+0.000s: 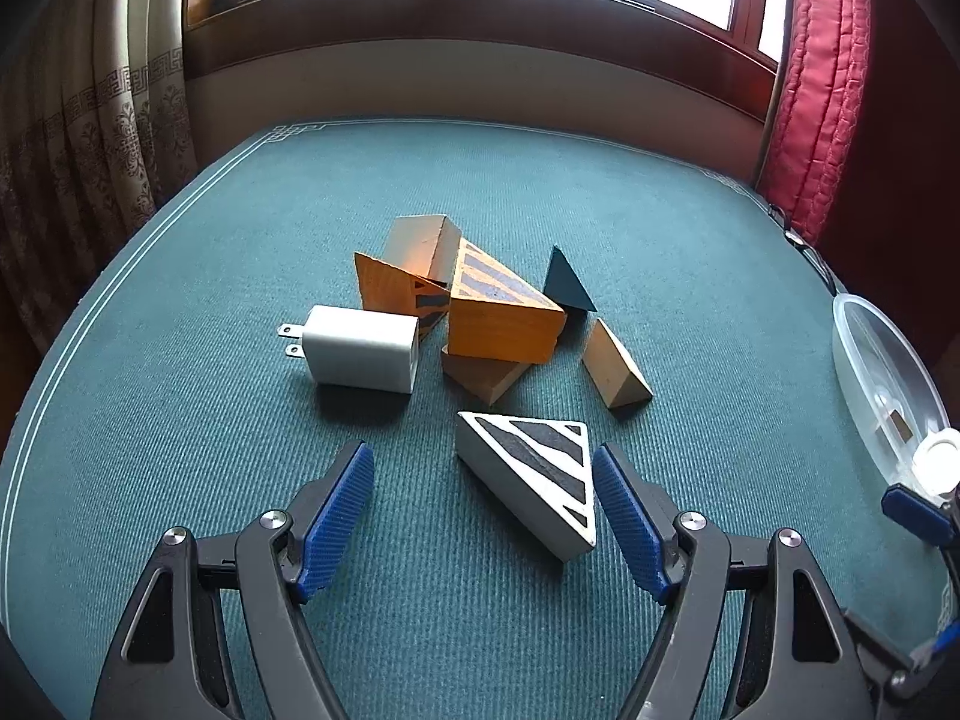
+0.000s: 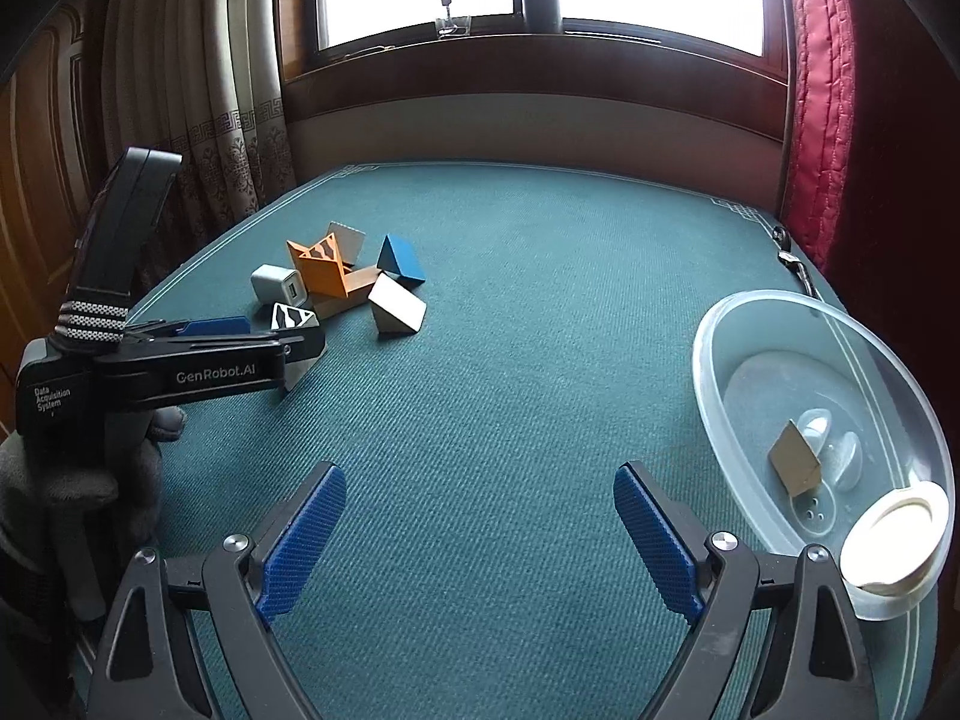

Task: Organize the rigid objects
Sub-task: 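Grasp the striped triangular block with left tool while right tool grasps the tan square plank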

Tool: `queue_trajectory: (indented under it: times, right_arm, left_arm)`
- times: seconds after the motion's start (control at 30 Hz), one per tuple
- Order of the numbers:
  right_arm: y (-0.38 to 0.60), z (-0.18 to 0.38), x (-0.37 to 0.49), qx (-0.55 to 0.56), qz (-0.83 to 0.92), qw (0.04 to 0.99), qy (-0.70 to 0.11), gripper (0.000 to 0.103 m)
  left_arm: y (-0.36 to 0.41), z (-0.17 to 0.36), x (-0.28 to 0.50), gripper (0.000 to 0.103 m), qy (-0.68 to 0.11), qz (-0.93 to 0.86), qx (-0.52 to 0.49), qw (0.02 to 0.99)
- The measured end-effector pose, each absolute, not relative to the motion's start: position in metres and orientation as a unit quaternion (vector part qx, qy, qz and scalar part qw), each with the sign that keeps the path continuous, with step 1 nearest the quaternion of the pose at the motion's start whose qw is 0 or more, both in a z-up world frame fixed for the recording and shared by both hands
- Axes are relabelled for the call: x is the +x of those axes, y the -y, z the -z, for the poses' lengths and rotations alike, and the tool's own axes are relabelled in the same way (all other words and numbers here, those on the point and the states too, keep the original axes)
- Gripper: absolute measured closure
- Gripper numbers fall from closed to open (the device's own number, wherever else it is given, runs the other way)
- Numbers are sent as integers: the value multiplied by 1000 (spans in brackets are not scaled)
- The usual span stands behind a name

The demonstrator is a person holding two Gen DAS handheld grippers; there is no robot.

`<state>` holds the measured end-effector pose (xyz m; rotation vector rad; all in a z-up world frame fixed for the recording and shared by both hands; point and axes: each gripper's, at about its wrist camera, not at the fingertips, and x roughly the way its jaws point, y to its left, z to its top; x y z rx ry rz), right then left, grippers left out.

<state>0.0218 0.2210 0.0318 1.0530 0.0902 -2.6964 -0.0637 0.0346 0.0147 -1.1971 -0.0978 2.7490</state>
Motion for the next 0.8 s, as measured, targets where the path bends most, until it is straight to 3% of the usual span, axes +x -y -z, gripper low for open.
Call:
queue_trajectory:
  times: [0.07,0.23,0.8]
  right_arm:
    - [-216,-27,20,371,919,129,-30,10]
    - [-205,-20,16,391,909,139,-35,10]
    - [-198,-23,-72,416,903,105,-31,10]
  left_arm:
    - [-36,-14,-68,30,37,-912,-402,78]
    - [-40,-14,-71,59,36,-909,-403,97]
    - [-8,-22,-38,59,35,-920,-381,88]
